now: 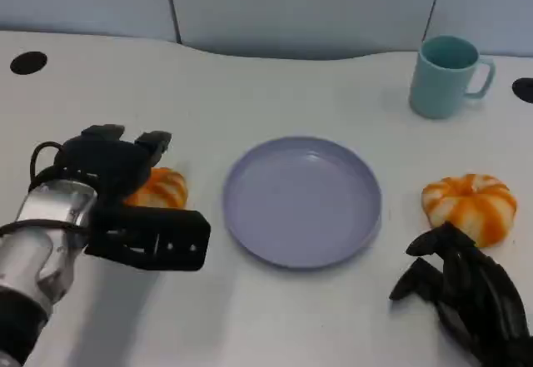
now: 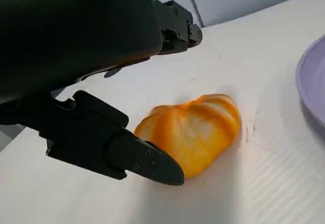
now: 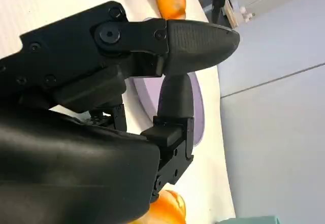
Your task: Grasp the bread from the table and place it into the plate.
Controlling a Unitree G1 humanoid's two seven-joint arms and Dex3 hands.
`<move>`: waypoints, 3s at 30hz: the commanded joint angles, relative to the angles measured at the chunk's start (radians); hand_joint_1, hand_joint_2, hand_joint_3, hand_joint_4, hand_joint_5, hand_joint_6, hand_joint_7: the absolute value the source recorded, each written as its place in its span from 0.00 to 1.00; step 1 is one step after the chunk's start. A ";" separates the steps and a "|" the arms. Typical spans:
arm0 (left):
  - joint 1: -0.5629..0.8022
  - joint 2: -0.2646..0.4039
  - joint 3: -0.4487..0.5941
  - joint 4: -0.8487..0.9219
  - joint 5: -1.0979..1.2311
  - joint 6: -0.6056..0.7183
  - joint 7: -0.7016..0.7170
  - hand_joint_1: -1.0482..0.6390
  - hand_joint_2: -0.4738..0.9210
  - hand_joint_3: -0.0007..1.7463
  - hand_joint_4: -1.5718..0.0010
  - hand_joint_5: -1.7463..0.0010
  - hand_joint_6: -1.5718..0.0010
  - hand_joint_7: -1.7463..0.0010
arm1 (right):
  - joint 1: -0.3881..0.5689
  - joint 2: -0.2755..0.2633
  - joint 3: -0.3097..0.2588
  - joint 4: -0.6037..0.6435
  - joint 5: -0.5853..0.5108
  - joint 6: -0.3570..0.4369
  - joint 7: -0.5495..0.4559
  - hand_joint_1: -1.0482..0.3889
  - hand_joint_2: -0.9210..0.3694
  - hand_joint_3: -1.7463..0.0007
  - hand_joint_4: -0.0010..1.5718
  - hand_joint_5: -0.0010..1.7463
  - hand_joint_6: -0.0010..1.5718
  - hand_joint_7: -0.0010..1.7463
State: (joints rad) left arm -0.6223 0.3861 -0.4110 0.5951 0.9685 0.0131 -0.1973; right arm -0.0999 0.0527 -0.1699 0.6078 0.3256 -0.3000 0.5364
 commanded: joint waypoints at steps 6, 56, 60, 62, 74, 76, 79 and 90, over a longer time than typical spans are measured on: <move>-0.139 -0.040 -0.059 0.260 -0.072 -0.024 0.044 0.28 0.86 0.00 1.00 1.00 1.00 1.00 | 0.012 -0.014 -0.005 -0.008 0.000 -0.003 -0.007 0.40 0.00 0.72 0.31 1.00 0.26 0.90; -0.220 -0.165 -0.247 0.763 -0.140 -0.213 0.523 0.45 1.00 0.11 0.53 0.15 0.47 0.52 | 0.058 -0.022 -0.005 -0.078 -0.003 0.019 -0.007 0.38 0.00 0.72 0.32 1.00 0.26 0.91; -0.186 -0.162 -0.218 0.765 -0.176 -0.241 0.591 0.47 1.00 0.15 0.53 0.01 0.58 0.26 | 0.060 -0.024 -0.007 -0.081 0.003 0.023 0.001 0.39 0.00 0.72 0.32 1.00 0.26 0.92; -0.172 -0.161 -0.203 0.765 -0.189 -0.248 0.618 0.47 1.00 0.16 0.53 0.00 0.56 0.36 | 0.060 -0.027 -0.007 -0.079 0.007 0.020 0.010 0.39 0.00 0.72 0.31 1.00 0.25 0.92; -0.165 -0.149 -0.153 0.750 -0.238 -0.297 0.690 0.49 0.99 0.22 0.54 0.00 0.62 0.18 | 0.061 -0.027 -0.005 -0.083 -0.008 0.020 -0.009 0.39 0.00 0.72 0.31 1.00 0.24 0.93; -0.167 -0.139 -0.122 0.739 -0.261 -0.330 0.736 0.51 0.98 0.25 0.55 0.00 0.67 0.05 | 0.063 -0.026 -0.003 -0.089 -0.013 0.024 -0.022 0.38 0.00 0.73 0.32 1.00 0.25 0.93; -0.172 -0.133 -0.106 0.736 -0.269 -0.352 0.749 0.52 0.99 0.27 0.57 0.00 0.70 0.01 | 0.060 -0.027 -0.004 -0.084 -0.007 0.022 -0.013 0.39 0.00 0.72 0.32 1.00 0.25 0.93; -0.217 -0.112 -0.058 0.684 -0.284 -0.497 0.846 0.55 0.84 0.40 0.54 0.00 0.66 0.00 | 0.055 -0.032 0.000 -0.070 -0.019 0.005 -0.014 0.39 0.00 0.72 0.33 1.00 0.25 0.93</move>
State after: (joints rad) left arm -0.8158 0.2513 -0.4616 1.2982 0.6692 -0.4602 0.5964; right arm -0.0427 0.0386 -0.1687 0.5295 0.3090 -0.2759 0.5207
